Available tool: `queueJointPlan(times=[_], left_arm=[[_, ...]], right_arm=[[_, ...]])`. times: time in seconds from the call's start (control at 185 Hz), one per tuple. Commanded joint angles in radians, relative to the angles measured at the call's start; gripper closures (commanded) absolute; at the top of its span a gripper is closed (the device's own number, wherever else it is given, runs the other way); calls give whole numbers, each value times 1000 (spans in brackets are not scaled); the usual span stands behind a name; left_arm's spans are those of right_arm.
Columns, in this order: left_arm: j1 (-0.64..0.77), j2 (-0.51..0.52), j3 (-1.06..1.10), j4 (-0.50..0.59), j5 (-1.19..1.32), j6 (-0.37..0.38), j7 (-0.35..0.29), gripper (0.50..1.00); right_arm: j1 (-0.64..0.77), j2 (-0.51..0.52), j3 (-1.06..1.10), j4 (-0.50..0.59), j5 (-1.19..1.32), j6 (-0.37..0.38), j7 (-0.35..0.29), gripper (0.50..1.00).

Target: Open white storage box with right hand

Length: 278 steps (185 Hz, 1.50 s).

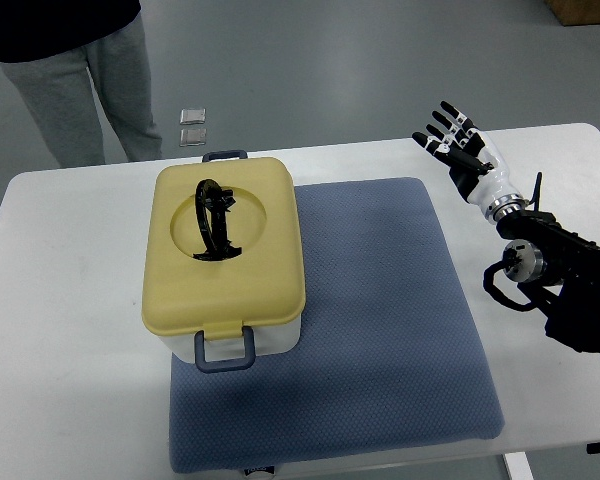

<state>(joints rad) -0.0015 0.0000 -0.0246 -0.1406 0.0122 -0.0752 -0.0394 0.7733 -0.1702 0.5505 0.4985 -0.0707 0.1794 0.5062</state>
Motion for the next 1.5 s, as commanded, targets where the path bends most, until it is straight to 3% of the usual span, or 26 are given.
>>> queueJointPlan(times=[0.0, 1.495], left_arm=[[0, 0, 0, -1, 0, -1, 1, 500], [-3, 0, 0, 3, 2, 5, 1, 500]], right_arm=[[0, 1, 0, 0, 0, 0, 0, 574], [40, -8, -17, 14, -6, -17, -2, 574]])
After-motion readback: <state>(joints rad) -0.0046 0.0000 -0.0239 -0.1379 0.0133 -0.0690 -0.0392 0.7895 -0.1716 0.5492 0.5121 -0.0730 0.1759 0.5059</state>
